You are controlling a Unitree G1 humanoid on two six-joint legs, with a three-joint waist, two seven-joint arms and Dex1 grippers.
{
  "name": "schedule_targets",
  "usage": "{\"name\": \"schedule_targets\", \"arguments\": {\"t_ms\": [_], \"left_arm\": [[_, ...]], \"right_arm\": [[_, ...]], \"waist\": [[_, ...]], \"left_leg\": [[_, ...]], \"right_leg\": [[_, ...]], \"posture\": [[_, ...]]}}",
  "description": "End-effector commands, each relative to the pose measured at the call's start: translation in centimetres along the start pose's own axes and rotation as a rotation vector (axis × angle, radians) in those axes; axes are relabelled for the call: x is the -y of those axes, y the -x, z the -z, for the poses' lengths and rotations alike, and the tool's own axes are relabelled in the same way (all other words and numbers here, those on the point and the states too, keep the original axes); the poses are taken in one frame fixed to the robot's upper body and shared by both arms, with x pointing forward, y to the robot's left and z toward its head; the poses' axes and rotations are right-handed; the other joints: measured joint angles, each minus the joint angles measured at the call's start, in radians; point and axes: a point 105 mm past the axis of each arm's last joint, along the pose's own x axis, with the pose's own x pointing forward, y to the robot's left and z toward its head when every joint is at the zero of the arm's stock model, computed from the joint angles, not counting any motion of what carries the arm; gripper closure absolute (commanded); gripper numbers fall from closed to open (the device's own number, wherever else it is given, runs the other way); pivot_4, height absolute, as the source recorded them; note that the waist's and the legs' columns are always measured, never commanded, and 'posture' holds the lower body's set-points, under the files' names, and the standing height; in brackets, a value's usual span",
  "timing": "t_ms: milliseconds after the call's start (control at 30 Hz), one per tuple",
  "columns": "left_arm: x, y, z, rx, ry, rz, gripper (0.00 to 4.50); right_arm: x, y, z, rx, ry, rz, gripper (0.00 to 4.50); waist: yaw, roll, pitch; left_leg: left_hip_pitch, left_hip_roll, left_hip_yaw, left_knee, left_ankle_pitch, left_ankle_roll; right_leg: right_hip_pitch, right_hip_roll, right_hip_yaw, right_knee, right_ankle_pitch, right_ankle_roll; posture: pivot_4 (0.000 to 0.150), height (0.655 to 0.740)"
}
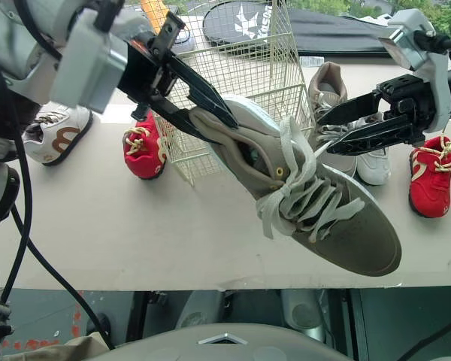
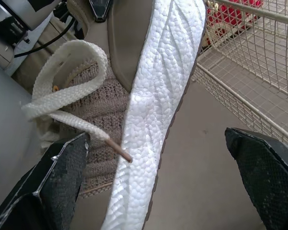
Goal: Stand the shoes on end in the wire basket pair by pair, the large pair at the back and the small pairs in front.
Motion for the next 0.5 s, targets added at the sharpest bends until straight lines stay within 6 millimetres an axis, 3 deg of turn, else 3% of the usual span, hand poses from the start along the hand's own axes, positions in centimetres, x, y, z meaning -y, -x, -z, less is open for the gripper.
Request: {"name": "schedule_targets", "arguments": {"t_ms": [33,267,500], "left_arm": [[-1.1,0.9,-0.9,-0.035,-0.123,-0.019,3.77],[-2.0,0.9,-0.3,-0.060,-0.190,-0.041,3.77],[-2.3,0.8,-0.4,-0.040,-0.206,-0.065,3.77]], "right_arm": [[-2.0,0.0,-1.3,0.003,0.010,-0.081,0.01],[-2.6,-0.6,-0.9,-0.037,-0.032,-0.107,0.01],[-1.7,-1.2,0.2,-0.074,-0.036,-0.041,0.01]], "waist": [[0.000,0.000,0.000],[0.000,0.000,0.000],[-0.002,0.000,0.000]], "left_leg": [[0.000,0.000,0.000,0.000,0.000,0.000],[0.000,0.000,0.000,0.000,0.000,0.000],[0.000,0.000,-0.001,0.000,0.000,0.000]], "right_leg": [[0.000,0.000,0.000,0.000,0.000,0.000],[0.000,0.000,0.000,0.000,0.000,0.000],[0.000,0.000,0.000,0.000,0.000,0.000]], "posture": [[0.150,0.7400],[0.150,0.7400],[0.150,0.7400]]}}
